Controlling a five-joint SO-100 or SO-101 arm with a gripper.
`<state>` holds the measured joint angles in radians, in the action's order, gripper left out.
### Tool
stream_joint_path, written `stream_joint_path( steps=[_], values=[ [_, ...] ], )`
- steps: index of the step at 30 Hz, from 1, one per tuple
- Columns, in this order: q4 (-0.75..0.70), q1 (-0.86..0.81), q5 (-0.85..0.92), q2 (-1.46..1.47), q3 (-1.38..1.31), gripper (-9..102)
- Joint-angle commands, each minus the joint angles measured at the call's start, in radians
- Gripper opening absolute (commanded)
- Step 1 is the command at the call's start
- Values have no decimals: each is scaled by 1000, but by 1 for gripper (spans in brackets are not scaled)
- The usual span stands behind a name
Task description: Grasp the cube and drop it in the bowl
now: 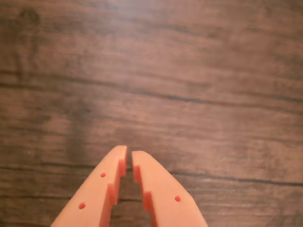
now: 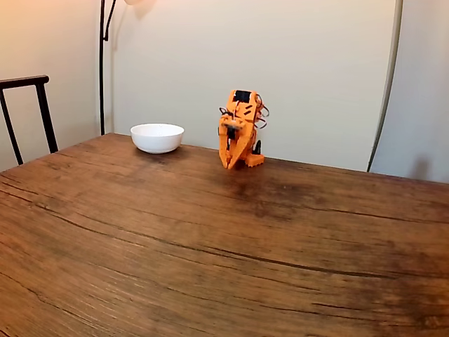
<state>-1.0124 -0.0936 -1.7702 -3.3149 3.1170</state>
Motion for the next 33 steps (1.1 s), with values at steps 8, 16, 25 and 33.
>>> stream_joint_path(
  steps=[8,16,25,33],
  values=[
    [-161,-9,-5,-6,-6,0],
    [-353,-9,-12,-6,-6,0],
    [-353,-6,-14,-6,-6,0],
    [-353,-8,-14,-6,-6,0]
  ],
)
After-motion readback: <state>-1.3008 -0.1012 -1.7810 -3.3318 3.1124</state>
